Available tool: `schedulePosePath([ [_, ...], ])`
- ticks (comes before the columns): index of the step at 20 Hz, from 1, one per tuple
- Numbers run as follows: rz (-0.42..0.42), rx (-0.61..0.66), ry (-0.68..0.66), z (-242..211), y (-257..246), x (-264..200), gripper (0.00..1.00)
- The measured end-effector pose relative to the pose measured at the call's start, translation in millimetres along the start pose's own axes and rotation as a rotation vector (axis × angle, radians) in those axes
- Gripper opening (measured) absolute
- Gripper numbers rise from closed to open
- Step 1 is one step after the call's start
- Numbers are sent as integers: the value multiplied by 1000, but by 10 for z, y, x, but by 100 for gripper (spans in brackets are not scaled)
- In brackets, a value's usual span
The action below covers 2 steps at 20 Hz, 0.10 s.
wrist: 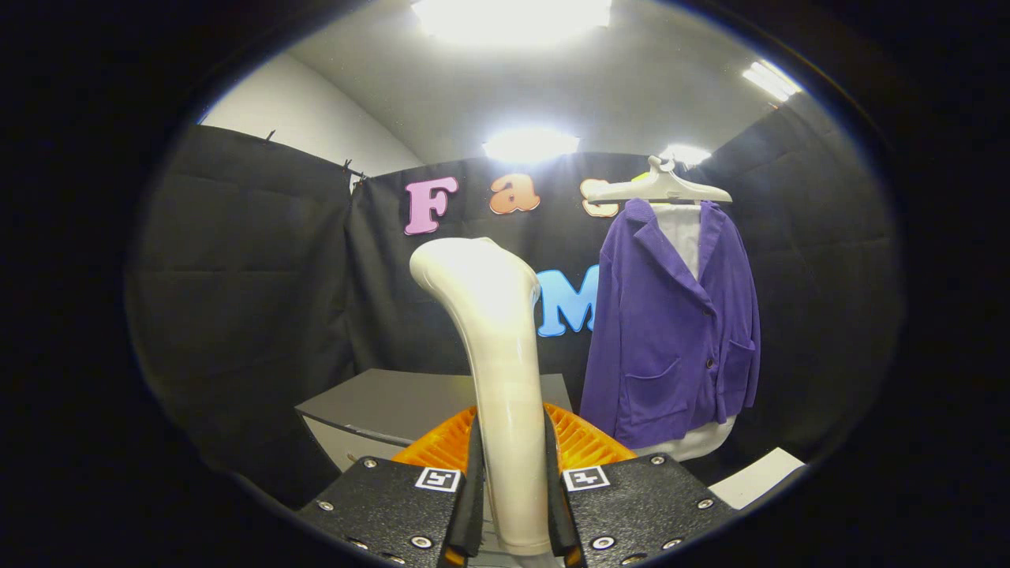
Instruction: Iron the clothes twice with a garment steamer, once on the left side and once on the right side.
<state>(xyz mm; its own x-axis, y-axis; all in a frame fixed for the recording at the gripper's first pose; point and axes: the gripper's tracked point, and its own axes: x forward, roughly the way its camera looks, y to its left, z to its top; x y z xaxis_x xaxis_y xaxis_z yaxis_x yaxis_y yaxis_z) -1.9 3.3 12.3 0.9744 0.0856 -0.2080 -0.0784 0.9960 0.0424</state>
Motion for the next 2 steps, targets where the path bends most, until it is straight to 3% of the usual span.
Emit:
schedulePosePath([
  [2, -20, -38, 36, -148, 4, -21, 33],
])
